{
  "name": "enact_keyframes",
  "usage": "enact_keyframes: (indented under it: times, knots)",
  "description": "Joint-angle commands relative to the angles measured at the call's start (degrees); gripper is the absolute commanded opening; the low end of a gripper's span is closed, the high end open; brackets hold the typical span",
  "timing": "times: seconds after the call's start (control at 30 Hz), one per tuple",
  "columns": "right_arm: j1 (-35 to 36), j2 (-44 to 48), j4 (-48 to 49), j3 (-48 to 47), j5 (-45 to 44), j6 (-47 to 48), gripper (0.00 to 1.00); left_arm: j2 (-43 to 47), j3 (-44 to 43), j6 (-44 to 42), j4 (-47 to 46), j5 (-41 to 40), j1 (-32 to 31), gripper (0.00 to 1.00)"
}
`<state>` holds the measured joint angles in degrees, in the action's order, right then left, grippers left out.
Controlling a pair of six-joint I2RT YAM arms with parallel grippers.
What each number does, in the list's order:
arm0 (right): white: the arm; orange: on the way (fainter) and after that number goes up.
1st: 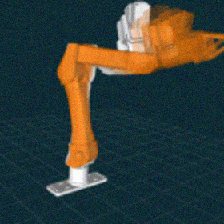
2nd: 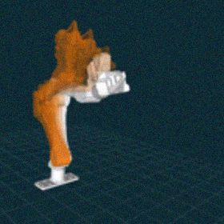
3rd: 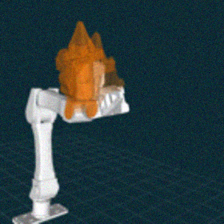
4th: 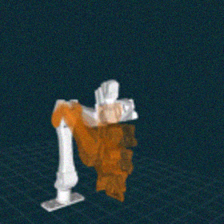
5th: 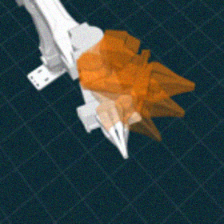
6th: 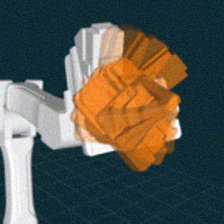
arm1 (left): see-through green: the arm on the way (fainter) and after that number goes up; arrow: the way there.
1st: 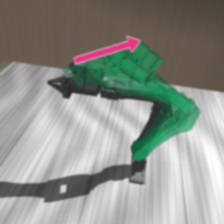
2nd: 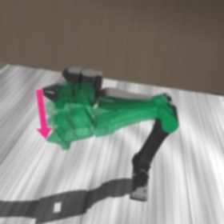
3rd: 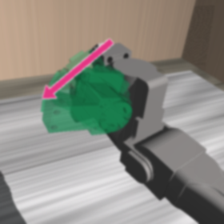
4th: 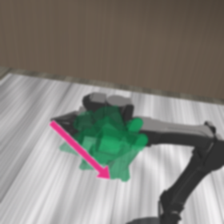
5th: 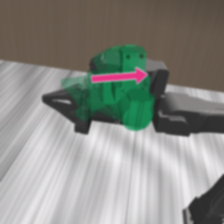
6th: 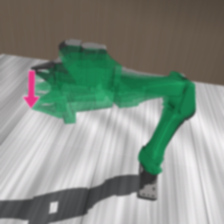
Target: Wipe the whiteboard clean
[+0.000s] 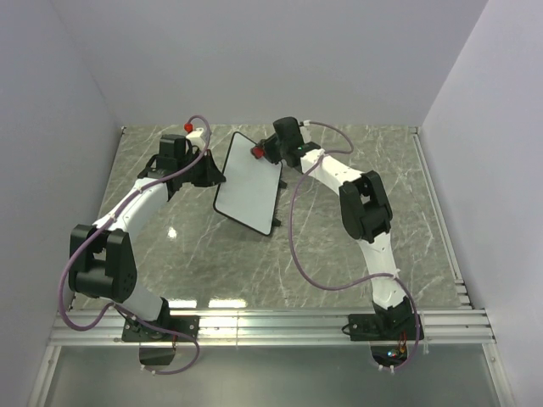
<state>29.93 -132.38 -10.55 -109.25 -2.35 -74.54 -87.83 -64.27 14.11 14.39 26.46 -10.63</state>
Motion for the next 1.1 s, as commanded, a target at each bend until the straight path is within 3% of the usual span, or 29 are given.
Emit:
enact_keyframes:
  times: [0.0, 0.23, 0.33, 0.43, 0.47, 0.57, 0.83, 0.9, 0.93, 1.0, 1.03, 1.07]
  knots:
    - [3.46, 1.92, -2.02, 5.78, 0.24, 0.02, 0.0, -1.38, 1.69, -3.39, 7.14, 6.41, -3.78, 0.0]
    - [6.63, 20.82, 4.65, 29.86, -0.37, -2.01, 0.0, -1.91, 1.25, -3.56, 7.58, 5.1, -3.78, 0.0]
    - [6.28, 30.49, 2.21, 39.62, -1.6, -0.35, 0.0, -2.43, 0.9, -3.65, 7.93, 3.87, -3.87, 0.03]
    - [5.84, 38.75, -4.03, 45.26, -4.84, 3.25, 0.0, -2.61, 0.29, -3.74, 8.63, 2.55, -3.87, 0.2]
    - [5.58, 42.08, -5.78, 47.27, -7.21, 5.18, 0.0, -2.69, -0.24, -3.74, 9.07, 2.2, -3.87, 0.3]
    - [3.74, 46.58, -10.8, 51.75, -8.11, 6.51, 0.0, -2.87, -1.38, -3.65, 9.6, 1.5, -3.87, 0.42]
    - [-1.9, 47.83, -14.06, 55.73, -7.06, 11.34, 0.0, -2.43, -5.6, -2.42, 12.94, -0.88, -3.87, 0.51]
    - [-2.16, 44.58, -15.46, 53.01, -6.53, 13.98, 0.29, -1.65, -6.74, -1.72, 13.2, -1.15, -3.96, 0.52]
    - [-2.25, 43.01, -16.08, 51.44, -7.14, 14.42, 0.56, -1.29, -7.09, -0.93, 13.47, -1.15, -3.87, 0.52]
    - [-2.33, 42.03, -16.96, 50.46, -7.58, 14.86, 0.73, -0.42, -7.89, -0.31, 13.82, -1.23, -3.87, 0.52]
    - [-2.42, 41.68, -17.49, 49.93, -8.02, 15.3, 0.99, -0.06, -8.06, 0.13, 14.08, -1.23, -3.96, 0.52]
    - [-2.42, 41.67, -17.84, 49.23, -8.2, 15.65, 1.0, 0.38, -8.41, 0.22, 14.43, -1.41, -3.87, 0.52]
